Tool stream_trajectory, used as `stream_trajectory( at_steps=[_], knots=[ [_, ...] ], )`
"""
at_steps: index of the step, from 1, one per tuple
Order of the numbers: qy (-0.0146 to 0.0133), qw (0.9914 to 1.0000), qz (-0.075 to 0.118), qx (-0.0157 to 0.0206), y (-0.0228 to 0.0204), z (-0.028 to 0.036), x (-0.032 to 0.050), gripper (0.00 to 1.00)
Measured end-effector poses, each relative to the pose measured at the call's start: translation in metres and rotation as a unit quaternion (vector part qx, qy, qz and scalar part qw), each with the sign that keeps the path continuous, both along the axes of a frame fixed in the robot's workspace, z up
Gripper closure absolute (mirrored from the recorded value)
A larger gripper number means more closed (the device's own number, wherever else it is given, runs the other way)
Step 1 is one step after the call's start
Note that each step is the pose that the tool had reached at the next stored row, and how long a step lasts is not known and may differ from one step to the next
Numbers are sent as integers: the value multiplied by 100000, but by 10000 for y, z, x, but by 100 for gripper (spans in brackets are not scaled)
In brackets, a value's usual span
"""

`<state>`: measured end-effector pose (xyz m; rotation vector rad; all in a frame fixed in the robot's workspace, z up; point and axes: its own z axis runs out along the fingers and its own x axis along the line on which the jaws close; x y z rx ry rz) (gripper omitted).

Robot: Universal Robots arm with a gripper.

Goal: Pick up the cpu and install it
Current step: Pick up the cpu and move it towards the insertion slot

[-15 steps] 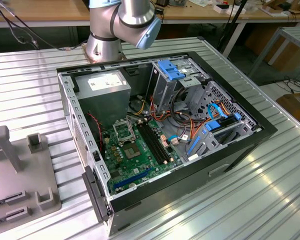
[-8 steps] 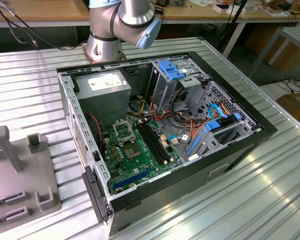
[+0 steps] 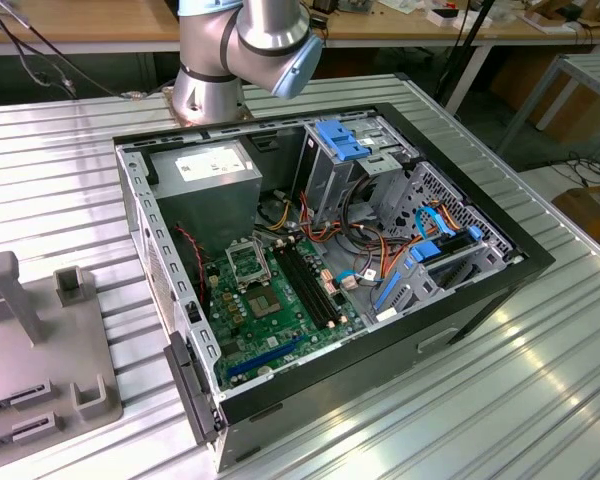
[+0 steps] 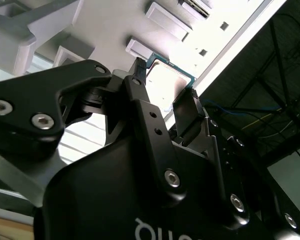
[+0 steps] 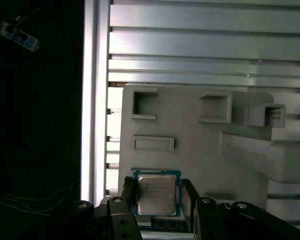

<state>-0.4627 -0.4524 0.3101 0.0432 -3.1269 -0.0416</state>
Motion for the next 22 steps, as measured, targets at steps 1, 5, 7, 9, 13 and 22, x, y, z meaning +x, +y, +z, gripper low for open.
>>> stream_trajectory(
  at_steps=[1,5,7,9,13,22],
  knots=[
    [0,100000,3,-2,0,5,0,53],
    [-3,100000,2,4,0,34,0,53],
    [-1,100000,2,3,0,48,0,53],
    [-1,100000,3,4,0,59,0,53],
    [7,100000,3,5,0,81,0,53],
    [34,100000,2,5,0,131,1,53]
  ],
)
